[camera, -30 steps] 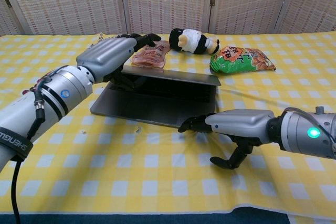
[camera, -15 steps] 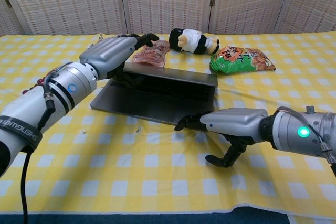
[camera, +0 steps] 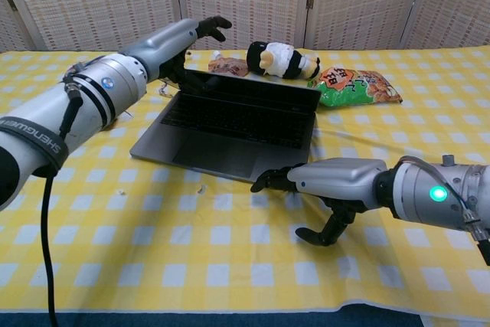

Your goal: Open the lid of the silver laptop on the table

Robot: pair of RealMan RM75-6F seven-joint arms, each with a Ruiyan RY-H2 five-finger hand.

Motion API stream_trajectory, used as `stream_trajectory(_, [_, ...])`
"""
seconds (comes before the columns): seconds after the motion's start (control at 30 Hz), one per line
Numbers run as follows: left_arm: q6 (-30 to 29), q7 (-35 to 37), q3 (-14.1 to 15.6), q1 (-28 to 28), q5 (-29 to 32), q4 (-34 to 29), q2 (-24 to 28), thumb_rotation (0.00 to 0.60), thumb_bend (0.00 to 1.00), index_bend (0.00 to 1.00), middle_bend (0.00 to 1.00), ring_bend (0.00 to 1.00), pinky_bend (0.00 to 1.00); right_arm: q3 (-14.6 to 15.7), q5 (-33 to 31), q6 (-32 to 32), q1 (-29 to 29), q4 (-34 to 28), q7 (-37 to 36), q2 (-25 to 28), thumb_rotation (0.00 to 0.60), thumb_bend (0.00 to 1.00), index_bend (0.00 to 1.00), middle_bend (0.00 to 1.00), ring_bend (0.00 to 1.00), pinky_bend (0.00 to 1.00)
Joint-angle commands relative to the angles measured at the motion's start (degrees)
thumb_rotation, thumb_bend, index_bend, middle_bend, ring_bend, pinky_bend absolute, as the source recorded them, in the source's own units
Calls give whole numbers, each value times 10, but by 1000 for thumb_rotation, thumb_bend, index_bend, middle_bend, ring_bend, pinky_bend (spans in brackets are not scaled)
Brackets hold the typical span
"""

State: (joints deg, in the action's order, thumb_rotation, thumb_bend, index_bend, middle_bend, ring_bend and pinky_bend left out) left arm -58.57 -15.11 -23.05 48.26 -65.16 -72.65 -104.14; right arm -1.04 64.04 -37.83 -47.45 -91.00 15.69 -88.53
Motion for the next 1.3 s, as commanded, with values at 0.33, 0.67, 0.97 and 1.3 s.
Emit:
stream_trajectory(0.33, [-9,-50,-29,36,45,-25,11,600,501,66,167,0,0,1,-5,-11,-2,-8,2,5,600,551,0,1,0,0])
stream_trajectory(0.67, [5,-112,-44,83,92,-14,15,600,500,50,145,0,0,-1,-8,-17,-7,-10,2,5,600,551,0,1,0,0])
stream_trajectory(0.97, [12,-148,-47,119,122,21,14,600,500,39,138,0,0,-2,-12,-17,-11,-7,3,3,600,551,0,1,0,0])
stream_trajectory(1.3, [13,-177,-54,140,172,60,19,600,499,23,126,0,0,-1,-21,-15,-17,-3,7,-1,600,550,0,1,0,0])
